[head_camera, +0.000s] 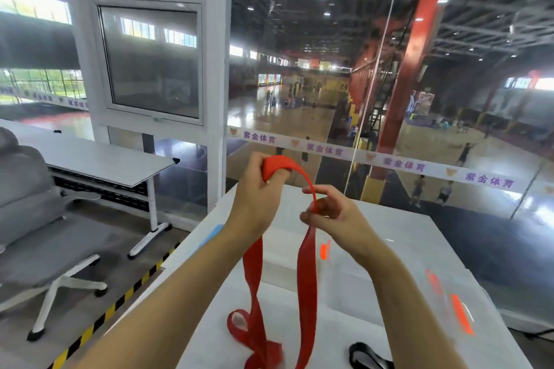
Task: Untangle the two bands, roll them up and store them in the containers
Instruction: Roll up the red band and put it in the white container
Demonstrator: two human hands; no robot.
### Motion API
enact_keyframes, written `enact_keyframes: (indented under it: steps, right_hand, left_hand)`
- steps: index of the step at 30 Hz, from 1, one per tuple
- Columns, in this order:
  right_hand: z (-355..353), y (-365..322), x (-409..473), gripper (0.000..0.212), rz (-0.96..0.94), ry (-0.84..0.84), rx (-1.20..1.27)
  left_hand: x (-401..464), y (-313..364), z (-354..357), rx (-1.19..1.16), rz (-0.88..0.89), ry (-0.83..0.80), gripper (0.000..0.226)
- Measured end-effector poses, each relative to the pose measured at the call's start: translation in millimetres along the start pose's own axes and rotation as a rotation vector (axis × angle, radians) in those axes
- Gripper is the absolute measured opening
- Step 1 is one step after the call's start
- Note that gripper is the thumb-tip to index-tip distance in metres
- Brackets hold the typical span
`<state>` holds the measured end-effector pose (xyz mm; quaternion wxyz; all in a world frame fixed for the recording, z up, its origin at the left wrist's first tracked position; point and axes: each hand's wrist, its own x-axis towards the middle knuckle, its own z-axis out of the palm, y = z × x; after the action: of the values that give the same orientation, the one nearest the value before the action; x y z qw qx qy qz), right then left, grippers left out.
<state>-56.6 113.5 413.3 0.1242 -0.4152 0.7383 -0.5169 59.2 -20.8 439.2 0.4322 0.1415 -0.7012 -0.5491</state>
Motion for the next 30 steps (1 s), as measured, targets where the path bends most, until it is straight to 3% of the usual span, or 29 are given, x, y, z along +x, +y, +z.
enact_keyframes:
  steps: [2,4,7,11,14,21,24,30]
  right_hand:
    - [0.3,-12.5,4.5,0.024,-0.074,0.006,0.046]
    - [1.8,-17.4,9.2,0.016,-0.122,0.051,-0.118]
    - [2.3,-10.0,12.7,0.029,-0.095,0.128,-0.367]
    - [0.2,-4.4,8.4,0.032,-0.140,0.114,-0.162]
    - [0.3,-1.2,4.3,0.031,-0.181,0.150,-0.116]
    - [-17.1,0.6,6.2,0.032,-0.260,0.214,-0.115]
    - [-13.1,1.5,4.3,0.033,-0.240,0.189,0.004]
    - [0.0,12.6,-0.8,0.016,-0.171,0.169,0.134]
  left_hand:
    - [-0.8,-3.8,6.2,0.064,-0.059,-0.055,0.015]
    - [-4.4,-11.9,7.4,0.117,-0.109,-0.110,0.016]
    - [-12.3,-29.3,3.2,-0.010,-0.212,-0.197,0.019]
    - [-20.7,-46.7,0.7,0.048,-0.225,-0.360,0.024]
    - [-23.8,-53.6,-0.3,0.041,-0.199,-0.341,0.012]
    - [-20.9,-44.6,-7.6,0.123,-0.145,-0.475,0.031]
    - [-21.0,-41.0,-5.1,0.122,-0.141,-0.489,0.036]
    - [-21.7,-50.2,-7.3,0.231,-0.137,-0.450,0.025]
